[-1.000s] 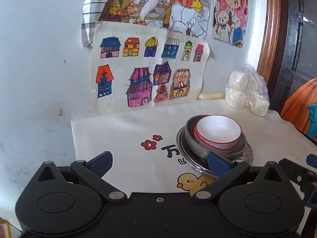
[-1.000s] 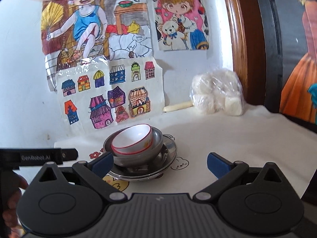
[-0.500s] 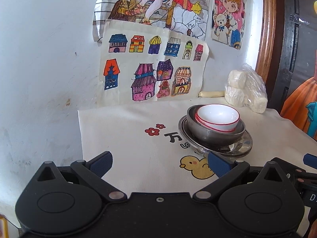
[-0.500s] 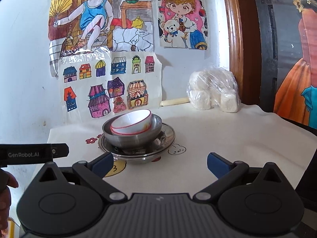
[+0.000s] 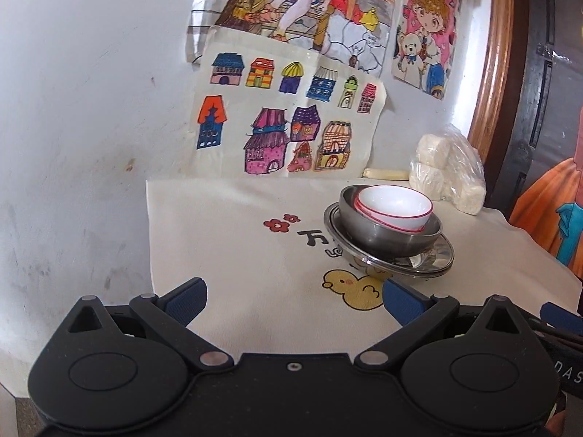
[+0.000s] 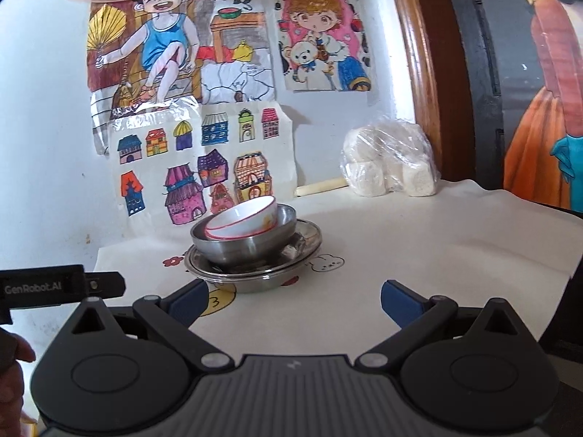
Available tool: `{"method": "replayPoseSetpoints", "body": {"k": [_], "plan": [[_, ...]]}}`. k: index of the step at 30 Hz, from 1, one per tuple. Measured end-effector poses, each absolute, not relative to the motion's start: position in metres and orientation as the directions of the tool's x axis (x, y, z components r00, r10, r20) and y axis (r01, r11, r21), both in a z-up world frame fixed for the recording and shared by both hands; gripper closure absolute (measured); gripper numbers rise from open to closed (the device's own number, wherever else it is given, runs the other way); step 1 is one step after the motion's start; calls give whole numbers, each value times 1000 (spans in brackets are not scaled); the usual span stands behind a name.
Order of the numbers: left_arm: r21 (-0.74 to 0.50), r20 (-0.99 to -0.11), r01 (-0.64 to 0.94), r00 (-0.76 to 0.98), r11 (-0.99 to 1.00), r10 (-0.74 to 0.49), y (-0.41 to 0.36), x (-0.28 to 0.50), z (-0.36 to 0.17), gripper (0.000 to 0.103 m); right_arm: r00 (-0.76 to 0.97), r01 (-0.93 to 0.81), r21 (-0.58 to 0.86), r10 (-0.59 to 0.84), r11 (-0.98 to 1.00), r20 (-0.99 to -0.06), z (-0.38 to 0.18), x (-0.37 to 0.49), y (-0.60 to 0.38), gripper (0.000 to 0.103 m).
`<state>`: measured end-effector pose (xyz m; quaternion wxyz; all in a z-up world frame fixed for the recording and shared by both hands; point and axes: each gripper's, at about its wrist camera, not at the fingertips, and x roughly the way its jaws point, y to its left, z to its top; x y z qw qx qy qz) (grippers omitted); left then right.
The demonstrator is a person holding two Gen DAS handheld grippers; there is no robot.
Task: Organize plates and bowls
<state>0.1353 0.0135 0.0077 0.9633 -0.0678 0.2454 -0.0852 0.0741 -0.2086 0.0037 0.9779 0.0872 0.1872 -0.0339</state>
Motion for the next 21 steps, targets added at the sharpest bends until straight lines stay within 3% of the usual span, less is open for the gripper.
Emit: {"method": "replayPoseSetpoints", "body": {"k": [21], "plan": [[-119,-462,146,868,982,-185,13,119,-14,1,916,164,113,-109,980,-385,-9,59,-204,0]]}}
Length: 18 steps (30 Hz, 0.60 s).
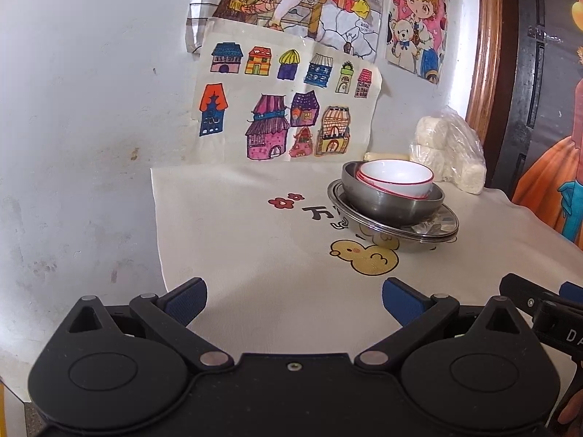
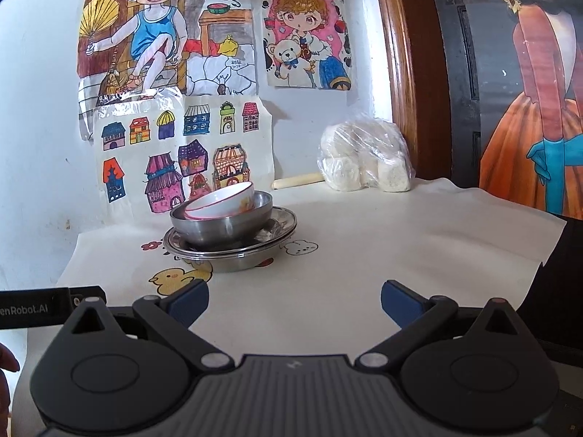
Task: Organize plates and bowls
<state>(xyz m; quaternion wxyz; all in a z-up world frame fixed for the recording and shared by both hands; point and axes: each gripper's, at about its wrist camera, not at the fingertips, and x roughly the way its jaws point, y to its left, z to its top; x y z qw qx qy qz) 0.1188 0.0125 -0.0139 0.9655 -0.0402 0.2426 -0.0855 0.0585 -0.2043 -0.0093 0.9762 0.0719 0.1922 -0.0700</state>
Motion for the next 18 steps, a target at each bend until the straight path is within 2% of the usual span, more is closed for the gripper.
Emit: {"method": "replayPoseSetpoints", "body": {"k": [18], "plan": [[-120,-460,147,868,982,-186,13,117,-14,1,911,181,115,-123,977,-393,-9,58,-207,0]]}}
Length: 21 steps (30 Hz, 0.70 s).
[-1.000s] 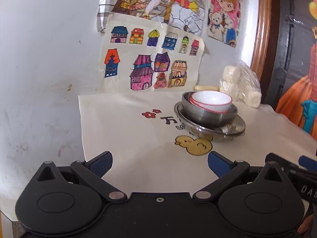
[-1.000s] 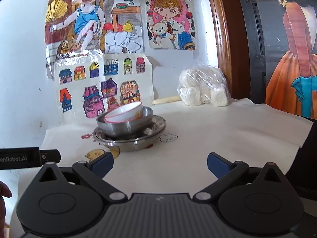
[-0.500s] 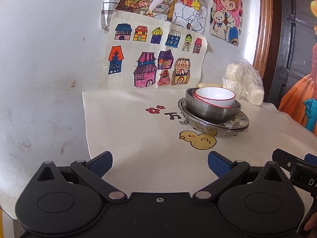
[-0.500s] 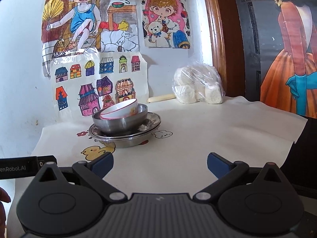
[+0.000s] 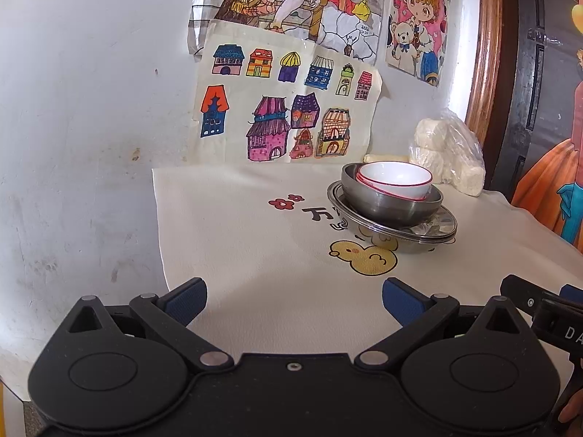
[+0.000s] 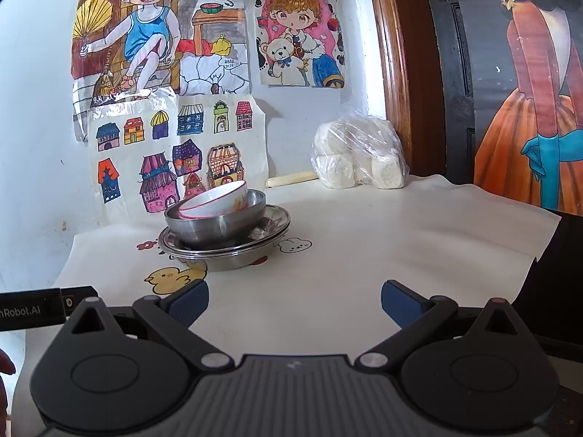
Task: Organize plates and bowls
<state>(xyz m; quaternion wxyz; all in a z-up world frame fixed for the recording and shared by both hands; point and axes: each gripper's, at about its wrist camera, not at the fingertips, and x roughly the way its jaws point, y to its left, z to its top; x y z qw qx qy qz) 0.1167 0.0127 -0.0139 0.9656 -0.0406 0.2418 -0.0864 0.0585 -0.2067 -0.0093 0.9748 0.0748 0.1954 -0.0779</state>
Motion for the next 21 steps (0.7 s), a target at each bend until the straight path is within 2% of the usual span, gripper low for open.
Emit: {"method": "replayPoseSetpoints", "body": {"k": [21], "plan": [[-119,-459,146,869,982,-185,13,116,-14,1,909,185,118,-124,976,-398,-10,58,-208,0]]}}
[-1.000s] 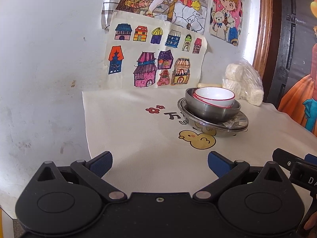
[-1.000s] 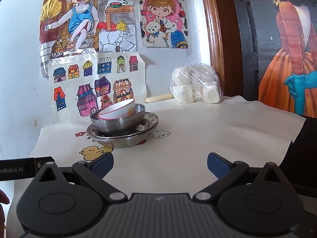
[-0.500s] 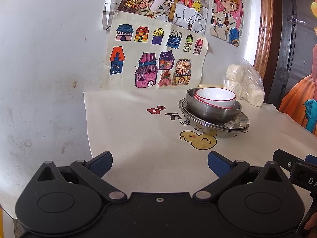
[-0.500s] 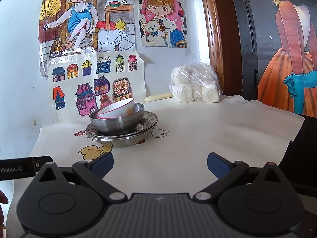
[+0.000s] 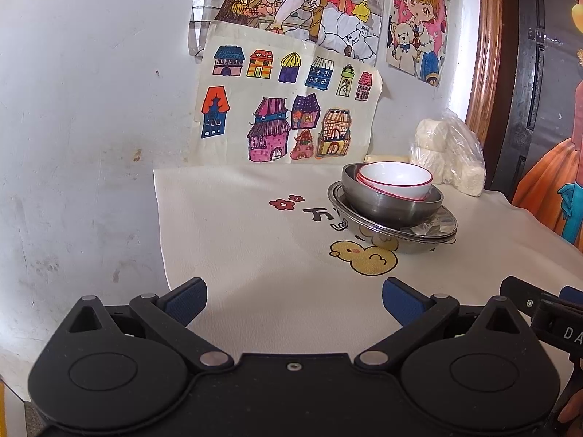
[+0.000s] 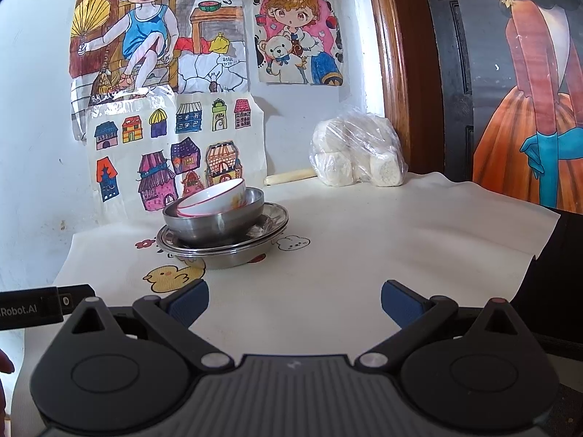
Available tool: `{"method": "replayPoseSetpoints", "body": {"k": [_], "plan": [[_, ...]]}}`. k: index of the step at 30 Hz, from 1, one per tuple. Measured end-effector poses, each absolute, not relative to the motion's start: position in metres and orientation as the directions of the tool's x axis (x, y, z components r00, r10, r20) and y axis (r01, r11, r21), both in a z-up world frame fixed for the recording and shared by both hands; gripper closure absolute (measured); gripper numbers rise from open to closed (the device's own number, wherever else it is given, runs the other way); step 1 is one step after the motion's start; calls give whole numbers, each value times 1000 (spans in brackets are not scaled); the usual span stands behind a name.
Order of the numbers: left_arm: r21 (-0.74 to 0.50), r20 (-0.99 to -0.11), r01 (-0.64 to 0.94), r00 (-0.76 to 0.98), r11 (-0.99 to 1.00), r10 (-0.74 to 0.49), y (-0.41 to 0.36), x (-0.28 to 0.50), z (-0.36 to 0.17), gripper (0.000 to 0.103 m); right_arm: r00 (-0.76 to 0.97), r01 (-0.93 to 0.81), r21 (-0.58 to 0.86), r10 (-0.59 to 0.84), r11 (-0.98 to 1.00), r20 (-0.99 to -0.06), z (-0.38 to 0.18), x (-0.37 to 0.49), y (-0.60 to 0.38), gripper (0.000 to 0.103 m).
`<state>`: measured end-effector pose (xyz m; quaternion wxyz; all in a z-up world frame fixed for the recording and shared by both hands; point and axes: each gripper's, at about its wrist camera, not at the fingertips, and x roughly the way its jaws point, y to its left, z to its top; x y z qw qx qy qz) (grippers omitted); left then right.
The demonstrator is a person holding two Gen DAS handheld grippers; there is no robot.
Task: Organize plates and bowls
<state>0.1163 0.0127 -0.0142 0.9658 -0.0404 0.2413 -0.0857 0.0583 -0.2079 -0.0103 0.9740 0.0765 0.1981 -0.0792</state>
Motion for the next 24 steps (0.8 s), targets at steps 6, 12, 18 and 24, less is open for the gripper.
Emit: {"method": "replayPoseSetpoints", "body": {"k": [6,12,18,24], "plan": [[-132,-461,142,867,981,-188,13,113,-11,1,908,184,118,-123,976,-401,-11,58,-208,0],[-150,-482,132,855,980,-189,14,116,-14,1,906,185,118,-123,976,-404,-12,58,-209,0],[-156,-485,130,853,979,-191,15,117,-15,1,906,185,118,-122,976,-405,-12,58,-209,0],[-156,-485,128,854,979,-189,15,117,-15,1,906,185,118,-123,976,-406,-12,58,-209,0]]}}
